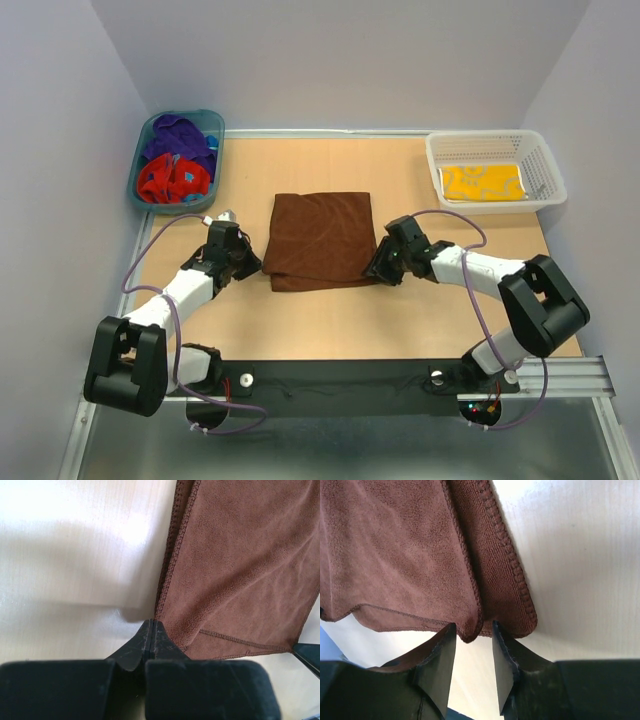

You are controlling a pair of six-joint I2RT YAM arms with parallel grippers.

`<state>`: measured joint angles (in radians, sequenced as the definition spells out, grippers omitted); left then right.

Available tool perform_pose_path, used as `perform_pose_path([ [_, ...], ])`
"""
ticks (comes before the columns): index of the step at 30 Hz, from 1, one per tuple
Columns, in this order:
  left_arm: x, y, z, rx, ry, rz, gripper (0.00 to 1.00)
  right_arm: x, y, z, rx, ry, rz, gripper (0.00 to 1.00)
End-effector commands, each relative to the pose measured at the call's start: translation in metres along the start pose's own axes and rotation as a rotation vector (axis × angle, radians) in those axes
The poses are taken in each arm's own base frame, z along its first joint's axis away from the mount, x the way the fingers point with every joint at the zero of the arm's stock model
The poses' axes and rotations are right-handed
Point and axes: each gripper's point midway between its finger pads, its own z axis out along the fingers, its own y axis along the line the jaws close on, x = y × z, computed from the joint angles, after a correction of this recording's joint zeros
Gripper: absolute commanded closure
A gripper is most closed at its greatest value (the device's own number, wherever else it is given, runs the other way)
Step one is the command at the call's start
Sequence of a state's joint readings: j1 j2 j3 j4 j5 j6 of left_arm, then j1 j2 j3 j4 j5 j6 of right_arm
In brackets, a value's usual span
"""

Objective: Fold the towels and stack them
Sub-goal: Fold the towel

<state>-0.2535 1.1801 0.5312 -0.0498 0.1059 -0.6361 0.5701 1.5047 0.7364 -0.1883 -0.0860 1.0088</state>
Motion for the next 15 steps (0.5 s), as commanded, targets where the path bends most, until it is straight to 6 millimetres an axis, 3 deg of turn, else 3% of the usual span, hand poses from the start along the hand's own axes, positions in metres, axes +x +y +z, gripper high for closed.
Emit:
perform_pose_path([
  [1,0.000,-0.002,-0.004,0.024,-0.013,0.010,1.00,-0.009,0.016,0.006,-0.042,-0.032,0.018,0.60],
  [9,-0.001,-0.002,-0.005,0.022,-0.015,0.012,1.00,-0.009,0.019,0.009,-0.052,-0.026,0.022,0.66],
  [15,-0.004,-0.003,-0.005,0.019,-0.021,0.013,1.00,-0.014,0.027,0.002,-0.077,-0.041,0.014,0.87],
])
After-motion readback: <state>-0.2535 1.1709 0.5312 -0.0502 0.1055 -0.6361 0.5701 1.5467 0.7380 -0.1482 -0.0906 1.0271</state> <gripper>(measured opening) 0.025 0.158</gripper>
